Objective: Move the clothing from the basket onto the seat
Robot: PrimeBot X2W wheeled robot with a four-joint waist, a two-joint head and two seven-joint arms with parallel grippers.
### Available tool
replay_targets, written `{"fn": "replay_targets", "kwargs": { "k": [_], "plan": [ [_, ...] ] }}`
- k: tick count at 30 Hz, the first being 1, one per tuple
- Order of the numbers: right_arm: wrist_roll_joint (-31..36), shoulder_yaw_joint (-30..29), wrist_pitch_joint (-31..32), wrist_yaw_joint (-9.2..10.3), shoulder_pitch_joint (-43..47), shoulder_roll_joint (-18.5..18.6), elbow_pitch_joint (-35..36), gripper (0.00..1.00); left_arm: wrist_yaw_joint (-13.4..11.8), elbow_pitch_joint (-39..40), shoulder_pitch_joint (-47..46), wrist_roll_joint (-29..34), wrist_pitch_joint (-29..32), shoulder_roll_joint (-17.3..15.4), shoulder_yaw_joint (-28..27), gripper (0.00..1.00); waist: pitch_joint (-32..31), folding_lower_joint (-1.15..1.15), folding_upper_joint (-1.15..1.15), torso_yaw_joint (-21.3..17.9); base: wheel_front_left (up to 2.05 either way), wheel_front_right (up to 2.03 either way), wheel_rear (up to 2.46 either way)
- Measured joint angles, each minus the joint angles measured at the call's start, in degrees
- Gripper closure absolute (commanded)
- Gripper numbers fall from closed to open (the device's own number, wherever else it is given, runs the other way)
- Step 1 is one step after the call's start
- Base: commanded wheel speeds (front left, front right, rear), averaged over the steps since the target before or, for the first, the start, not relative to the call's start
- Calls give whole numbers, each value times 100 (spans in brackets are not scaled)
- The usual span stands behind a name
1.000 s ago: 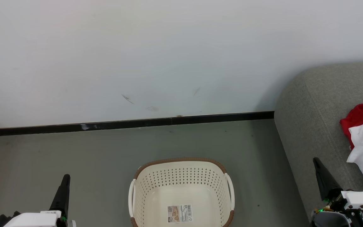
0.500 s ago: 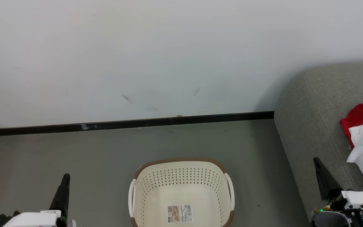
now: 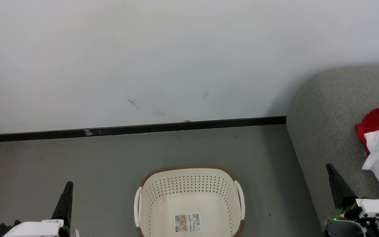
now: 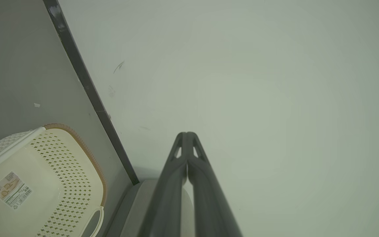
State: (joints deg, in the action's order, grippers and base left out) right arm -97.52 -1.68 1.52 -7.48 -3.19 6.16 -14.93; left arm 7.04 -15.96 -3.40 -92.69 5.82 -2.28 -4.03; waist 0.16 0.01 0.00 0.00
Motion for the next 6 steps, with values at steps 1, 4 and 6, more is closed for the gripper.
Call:
{"fn": "replay_targets", "kwargs": {
  "k": [1, 4, 6],
  "plan": [
    [9, -1, 0, 0, 0, -1, 0, 100, 0, 0, 0, 0, 0, 0, 0, 100, 0, 0, 0, 0, 0, 0, 0],
    [29, -4, 0, 0, 0, -2, 0, 100, 1, -1, 0, 0, 1, 0, -1, 100, 0, 0, 0, 0, 0, 0, 0],
    [29, -8, 0, 0, 0, -3, 0, 100, 1, -1, 0, 0, 1, 0, -1, 100, 0, 0, 0, 0, 0, 0, 0]
  ]
}}
